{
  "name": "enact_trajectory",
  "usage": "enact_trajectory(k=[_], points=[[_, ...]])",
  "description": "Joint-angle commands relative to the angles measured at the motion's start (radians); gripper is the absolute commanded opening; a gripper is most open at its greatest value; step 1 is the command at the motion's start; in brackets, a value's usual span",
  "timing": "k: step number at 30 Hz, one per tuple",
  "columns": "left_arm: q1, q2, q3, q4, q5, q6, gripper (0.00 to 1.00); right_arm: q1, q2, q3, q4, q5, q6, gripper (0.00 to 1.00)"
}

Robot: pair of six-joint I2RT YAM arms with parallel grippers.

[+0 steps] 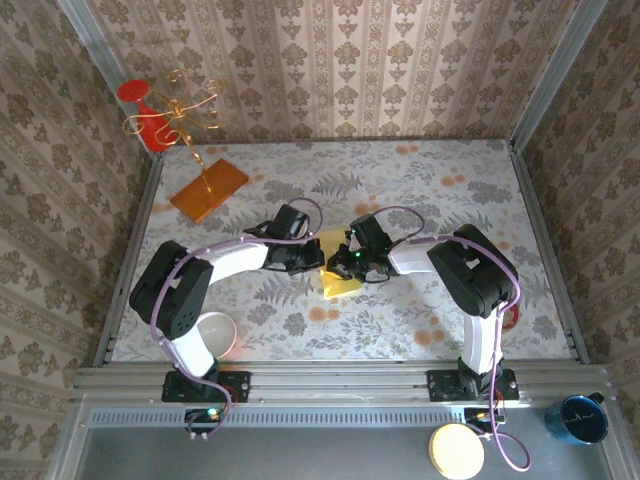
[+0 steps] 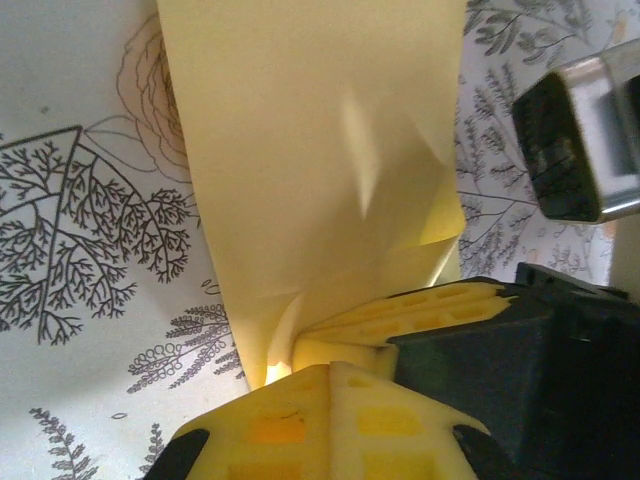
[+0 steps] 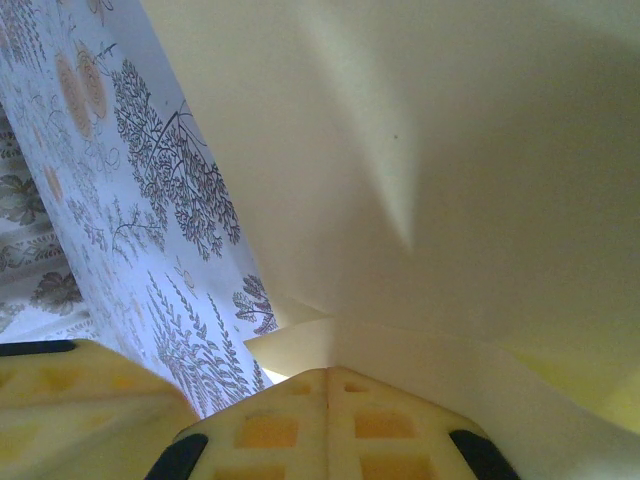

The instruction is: Fold a paper plane with a square sheet of paper (pick it up from the middle)

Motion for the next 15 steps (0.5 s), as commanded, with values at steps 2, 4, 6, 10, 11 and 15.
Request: enact_trajectory(k=[2,4,6,10,11,15], points=[[-0.008,0.024,0.039,-0.043,0.016,0.016,0.0,0.002,0.02,-0.02,-0.071,0.036,0.003,0.02],[-0.007,0.032,0.043,-0.048,0.016,0.019,0.0,0.002,0.021,-0.02,-0.07,0.036,0.004,0.01],[-0.008,0.039,0.047,-0.053,0.01,0.019,0.0,0.002,0.02,-0.02,-0.068,0.036,0.004,0.01],[-0.008,0.051,0.055,-0.058,-0.007,0.019,0.0,0.002,0.02,-0.021,-0.066,0.033,0.007,0.01],[-0.007,0.053,0.057,-0.059,-0.014,0.018,0.0,0.001,0.019,-0.023,-0.065,0.033,0.007,0.01],[-0.002,0.069,0.062,-0.057,-0.024,0.014,0.0,0.001,0.019,-0.026,-0.059,0.031,0.011,0.01]])
